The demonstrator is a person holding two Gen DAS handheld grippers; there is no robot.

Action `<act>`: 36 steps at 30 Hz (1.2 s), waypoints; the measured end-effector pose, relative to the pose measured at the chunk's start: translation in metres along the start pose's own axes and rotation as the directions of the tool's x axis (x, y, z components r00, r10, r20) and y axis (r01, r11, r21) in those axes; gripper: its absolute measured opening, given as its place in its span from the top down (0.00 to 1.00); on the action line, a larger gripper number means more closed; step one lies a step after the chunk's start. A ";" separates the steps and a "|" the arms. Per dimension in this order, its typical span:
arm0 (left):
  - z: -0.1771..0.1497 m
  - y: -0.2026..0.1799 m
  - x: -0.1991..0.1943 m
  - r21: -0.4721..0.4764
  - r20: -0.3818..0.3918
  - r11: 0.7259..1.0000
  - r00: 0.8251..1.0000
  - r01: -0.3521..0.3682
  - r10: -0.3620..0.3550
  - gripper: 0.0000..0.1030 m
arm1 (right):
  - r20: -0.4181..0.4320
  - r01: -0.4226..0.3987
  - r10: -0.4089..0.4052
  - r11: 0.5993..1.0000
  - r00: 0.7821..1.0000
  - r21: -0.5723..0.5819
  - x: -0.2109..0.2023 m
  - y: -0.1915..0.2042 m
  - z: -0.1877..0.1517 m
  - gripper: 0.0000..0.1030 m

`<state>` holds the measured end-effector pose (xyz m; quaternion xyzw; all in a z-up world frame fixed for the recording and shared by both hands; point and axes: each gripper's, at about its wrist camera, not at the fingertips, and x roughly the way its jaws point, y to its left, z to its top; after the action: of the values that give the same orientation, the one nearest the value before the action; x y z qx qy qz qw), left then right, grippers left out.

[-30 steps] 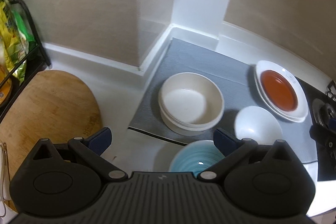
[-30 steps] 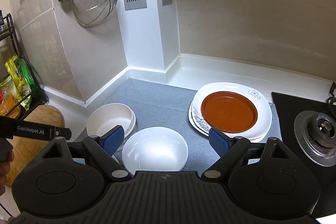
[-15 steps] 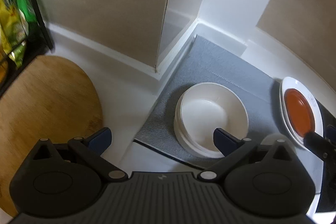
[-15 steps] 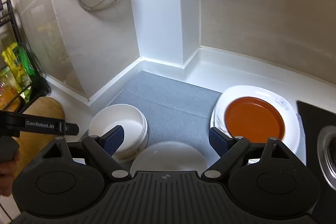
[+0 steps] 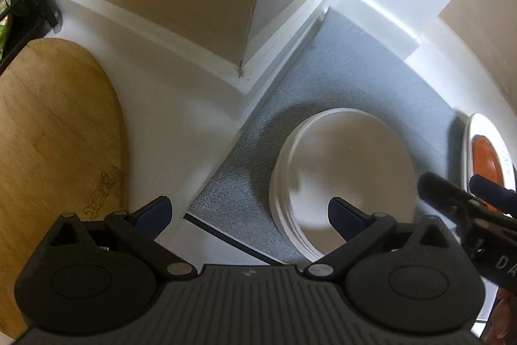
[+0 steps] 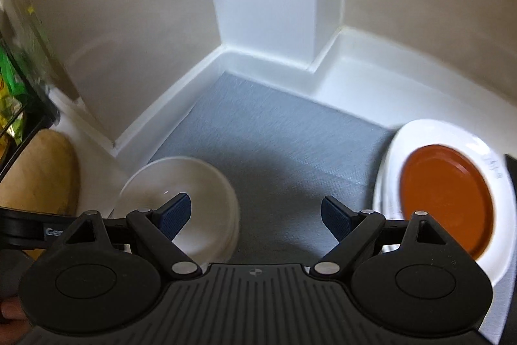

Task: Organize plates and bowls
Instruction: 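Close the left gripper on the rim of the cream bowl stack, then lift and carry the cream bowls with the left gripper over the terracotta plate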

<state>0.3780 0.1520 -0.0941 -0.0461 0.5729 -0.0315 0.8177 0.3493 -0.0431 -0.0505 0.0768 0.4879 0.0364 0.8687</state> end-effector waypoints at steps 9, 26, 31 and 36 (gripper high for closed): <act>0.011 -0.001 0.028 0.013 -0.076 1.000 0.997 -0.029 0.030 0.00 | -0.118 0.030 -0.030 1.000 0.993 0.000 0.043 0.002 0.009 0.14; -0.001 -0.012 -0.004 0.103 0.010 0.994 0.999 0.047 -0.048 0.85 | -0.142 -0.106 0.101 0.994 0.985 -0.028 0.047 0.015 0.003 0.88; -0.002 -0.007 -0.028 0.104 0.039 0.992 0.997 0.069 -0.073 0.85 | -0.081 -0.122 0.119 0.992 0.990 -0.038 0.022 0.019 0.004 0.88; -0.008 -0.013 -0.053 0.126 0.077 0.988 0.992 0.094 -0.104 0.85 | -0.026 -0.124 0.123 0.992 0.992 -0.032 -0.004 0.013 0.004 0.87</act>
<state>0.3522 0.1446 -0.0461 -0.0256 0.5324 -0.1054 0.8395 0.3512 -0.0308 -0.0425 0.0917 0.4920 0.0992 0.8600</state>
